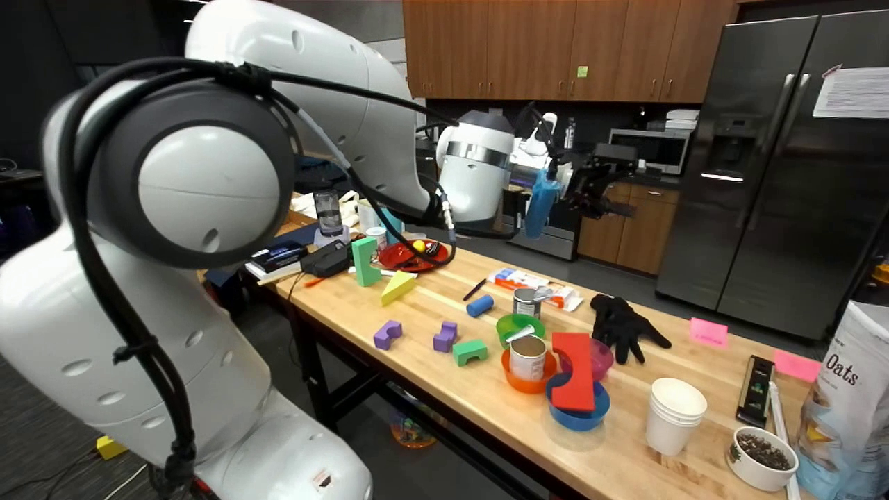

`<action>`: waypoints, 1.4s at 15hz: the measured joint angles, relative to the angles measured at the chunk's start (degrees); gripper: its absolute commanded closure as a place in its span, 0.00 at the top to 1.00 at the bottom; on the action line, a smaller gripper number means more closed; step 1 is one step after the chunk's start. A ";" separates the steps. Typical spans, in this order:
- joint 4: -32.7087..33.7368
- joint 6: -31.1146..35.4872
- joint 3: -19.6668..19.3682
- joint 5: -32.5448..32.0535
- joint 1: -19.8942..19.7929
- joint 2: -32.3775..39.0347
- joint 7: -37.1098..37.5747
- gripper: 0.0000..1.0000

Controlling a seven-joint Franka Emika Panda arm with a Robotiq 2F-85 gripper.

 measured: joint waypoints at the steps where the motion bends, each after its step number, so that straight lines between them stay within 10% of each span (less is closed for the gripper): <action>1: -1.44 -1.84 0.92 1.57 0.63 -0.98 0.01 1.00; 21: -13.00 -27.39 22.59 53.80 16.26 -5.20 18.61 1.00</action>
